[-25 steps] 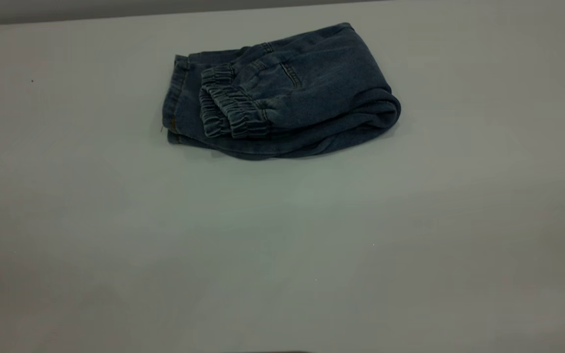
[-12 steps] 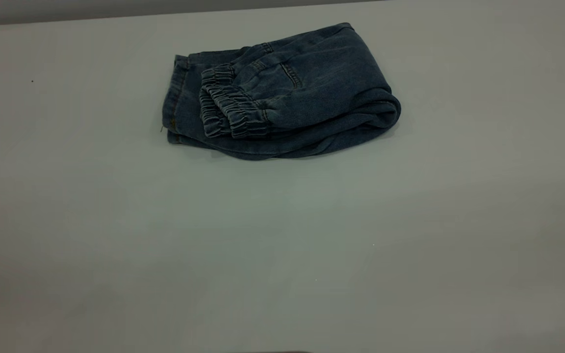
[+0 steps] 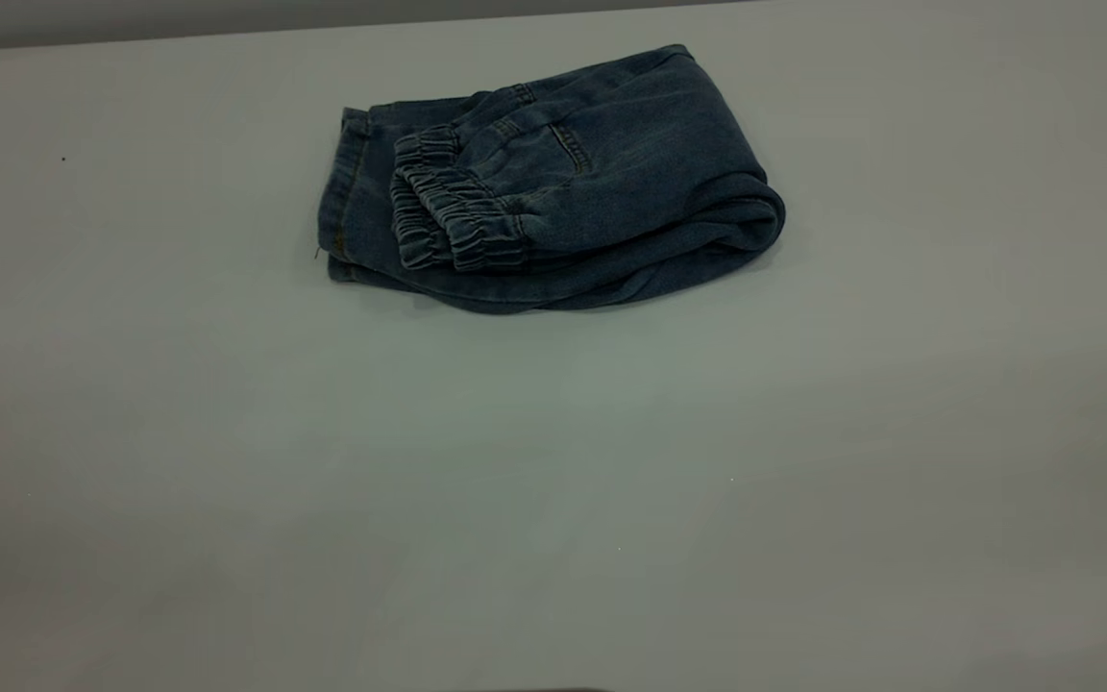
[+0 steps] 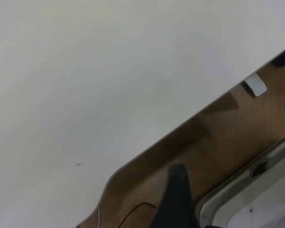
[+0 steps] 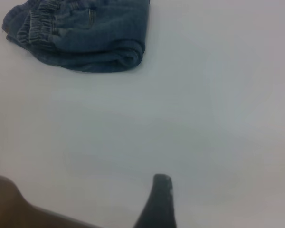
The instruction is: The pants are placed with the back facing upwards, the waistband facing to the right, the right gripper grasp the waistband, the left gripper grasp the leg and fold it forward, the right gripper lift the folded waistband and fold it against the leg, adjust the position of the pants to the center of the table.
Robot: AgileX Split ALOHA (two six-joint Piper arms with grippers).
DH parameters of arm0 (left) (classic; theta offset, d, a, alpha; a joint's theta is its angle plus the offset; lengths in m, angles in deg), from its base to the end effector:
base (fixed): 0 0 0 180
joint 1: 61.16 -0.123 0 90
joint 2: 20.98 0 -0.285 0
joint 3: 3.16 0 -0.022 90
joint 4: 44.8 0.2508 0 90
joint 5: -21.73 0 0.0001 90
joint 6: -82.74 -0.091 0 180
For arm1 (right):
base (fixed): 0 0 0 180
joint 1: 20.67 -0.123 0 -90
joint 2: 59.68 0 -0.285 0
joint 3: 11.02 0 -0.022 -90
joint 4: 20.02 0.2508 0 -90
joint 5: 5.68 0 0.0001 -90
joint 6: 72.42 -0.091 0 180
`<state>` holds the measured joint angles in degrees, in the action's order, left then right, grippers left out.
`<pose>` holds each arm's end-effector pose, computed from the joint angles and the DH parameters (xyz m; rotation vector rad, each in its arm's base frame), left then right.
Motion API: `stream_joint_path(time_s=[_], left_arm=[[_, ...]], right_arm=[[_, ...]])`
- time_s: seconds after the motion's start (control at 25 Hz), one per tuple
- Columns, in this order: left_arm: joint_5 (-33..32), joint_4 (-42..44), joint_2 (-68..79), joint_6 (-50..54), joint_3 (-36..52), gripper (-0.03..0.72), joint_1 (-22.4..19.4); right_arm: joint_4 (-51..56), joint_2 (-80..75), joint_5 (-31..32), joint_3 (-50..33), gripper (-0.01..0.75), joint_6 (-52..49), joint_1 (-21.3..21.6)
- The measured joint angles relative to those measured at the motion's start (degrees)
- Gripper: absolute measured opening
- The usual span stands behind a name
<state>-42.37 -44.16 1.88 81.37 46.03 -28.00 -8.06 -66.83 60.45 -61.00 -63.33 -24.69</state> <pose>0.0274 -0.0168 0.2662 0.7105 2.2827 -0.2497 -0.0102 0.0166 0.2646 -0.2639 2.1219 0.2024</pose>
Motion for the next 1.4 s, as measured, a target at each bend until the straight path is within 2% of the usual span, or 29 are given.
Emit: stream_joint_path(time_s=[0.08, 0.12, 0.32, 0.44, 0.52, 0.76, 1.4], left_arm=[[0.1, 0.0, -0.4, 0.0, 0.0, 0.566, -1.1], [0.1, 0.0, -0.9, 0.0, 0.0, 0.566, -3.5], [0.1, -0.1, -5.8, 0.0, 0.0, 0.566, -21.2], [0.0, -0.1, -11.0, 0.0, 0.0, 0.566, -28.2], [-0.1, -0.1, -14.1, 0.0, 0.0, 0.566, -30.8], [-0.4, -0.1, -16.1, 0.0, 0.0, 0.566, -32.1], [-0.4, -0.1, -16.1, 0.0, 0.0, 0.566, -32.1]], right_arm=[[0.0, 0.0, 0.0, 0.0, 0.594, 0.0, 0.0], [0.0, 0.0, 0.0, 0.0, 0.594, 0.0, 0.0], [0.0, 0.0, 0.0, 0.0, 0.594, 0.0, 0.8], [0.1, 0.0, 0.0, 0.0, 0.594, 0.0, 3.2], [0.1, 0.0, 0.0, 0.0, 0.594, 0.0, 4.7], [0.2, 0.0, -0.1, 0.0, 0.594, 0.0, 7.9], [-1.5, 0.0, -0.3, 0.0, 0.583, -1.7, 8.1]])
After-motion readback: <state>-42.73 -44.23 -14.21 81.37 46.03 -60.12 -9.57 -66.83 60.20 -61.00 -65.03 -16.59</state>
